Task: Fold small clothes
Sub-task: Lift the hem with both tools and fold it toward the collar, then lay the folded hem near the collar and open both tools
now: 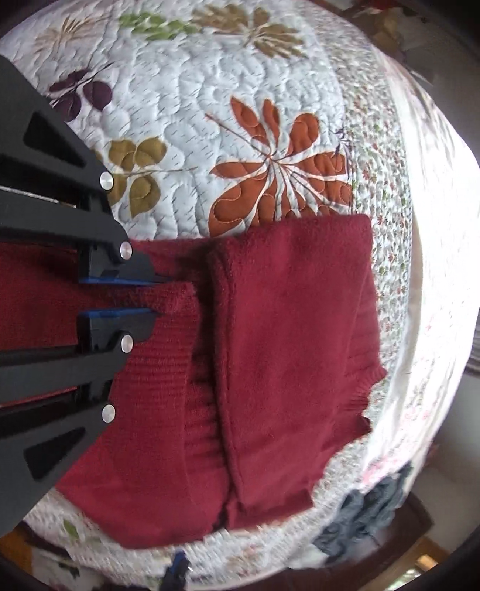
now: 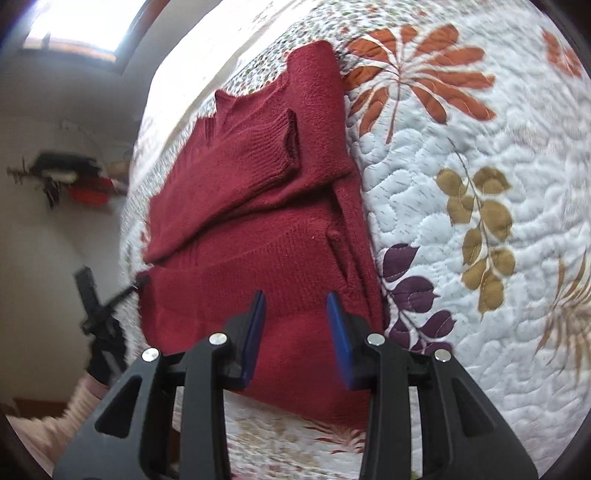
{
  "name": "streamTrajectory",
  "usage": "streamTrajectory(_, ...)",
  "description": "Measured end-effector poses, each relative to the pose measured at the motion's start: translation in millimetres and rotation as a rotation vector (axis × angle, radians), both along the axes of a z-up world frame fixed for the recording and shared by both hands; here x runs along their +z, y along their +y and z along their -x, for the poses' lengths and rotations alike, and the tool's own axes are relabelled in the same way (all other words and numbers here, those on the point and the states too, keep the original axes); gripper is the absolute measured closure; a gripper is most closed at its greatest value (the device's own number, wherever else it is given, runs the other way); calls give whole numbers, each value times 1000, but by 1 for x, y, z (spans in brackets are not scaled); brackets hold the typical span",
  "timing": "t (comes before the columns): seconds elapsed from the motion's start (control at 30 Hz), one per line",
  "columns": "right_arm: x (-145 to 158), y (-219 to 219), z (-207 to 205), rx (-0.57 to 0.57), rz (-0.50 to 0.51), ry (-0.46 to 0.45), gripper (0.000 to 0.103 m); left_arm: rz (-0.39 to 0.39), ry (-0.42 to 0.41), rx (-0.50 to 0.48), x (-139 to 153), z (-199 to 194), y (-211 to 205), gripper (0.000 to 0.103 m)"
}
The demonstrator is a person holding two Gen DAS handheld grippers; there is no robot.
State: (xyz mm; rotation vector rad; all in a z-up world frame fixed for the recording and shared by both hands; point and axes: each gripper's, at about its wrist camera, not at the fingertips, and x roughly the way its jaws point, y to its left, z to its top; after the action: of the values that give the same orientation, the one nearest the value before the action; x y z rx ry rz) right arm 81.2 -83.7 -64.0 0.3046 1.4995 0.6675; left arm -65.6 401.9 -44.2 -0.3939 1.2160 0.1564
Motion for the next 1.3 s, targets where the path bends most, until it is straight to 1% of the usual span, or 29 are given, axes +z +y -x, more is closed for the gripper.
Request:
streamTrajectory(0.13,1,23,2,125,95,-83,64,20,24,8,-10,-1,3,93)
streamTrajectory(0.23,-5,36,-2,172,149,-113,64,30,40,11,-17,-7,1,84)
streamTrajectory(0.27,-7,39,-4,184,159,-120,64,36,44,6,-18,-9,-1,77)
streamTrajectory(0.3,-9,43,-5,197,167,-128,64,33,46,0,-18,-11,-4,75)
streamTrajectory(0.33,-11,48,-8,215,190,-147,64,22,49,-8,-18,-13,-7,74)
streamTrajectory(0.4,-14,54,-10,236,203,-160,64,1,53,-24,-19,-15,-12,74)
streamTrajectory(0.47,-16,59,-12,254,240,-182,64,-10,52,-22,-18,-15,-14,75)
streamTrajectory(0.5,-16,60,-12,259,247,-191,64,-11,49,-21,-17,-15,-15,81)
streamTrajectory(0.57,-12,61,-13,260,243,-211,64,-15,43,-21,-15,-13,-17,84)
streamTrajectory(0.67,-6,62,-13,279,233,-239,64,-6,35,-28,-13,-12,-19,85)
streamTrajectory(0.73,-8,65,-16,299,249,-253,64,-6,39,-30,-14,-13,-19,85)
streamTrajectory(0.8,-13,70,-21,322,243,-253,64,-2,46,-28,-16,-14,-18,85)
streamTrajectory(0.87,-22,75,-29,366,241,-233,63,14,53,-23,-19,-15,-16,84)
streamTrajectory(0.97,-40,74,-43,406,268,-197,63,23,59,-29,-22,-18,-15,83)
streamTrajectory(1.07,-49,68,-50,438,211,-124,63,25,63,-35,-23,-18,-14,82)
streamTrajectory(1.17,-46,65,-46,481,190,-87,63,25,63,-36,-23,-18,-14,82)
streamTrajectory(1.23,-45,67,-34,540,197,-81,66,17,61,-35,-22,-17,-15,82)
streamTrajectory(1.27,-44,68,-27,564,203,-86,71,6,58,-35,-21,-16,-17,83)
streamTrajectory(1.3,-45,69,-23,573,212,-92,79,-7,57,-37,-20,-16,-19,84)
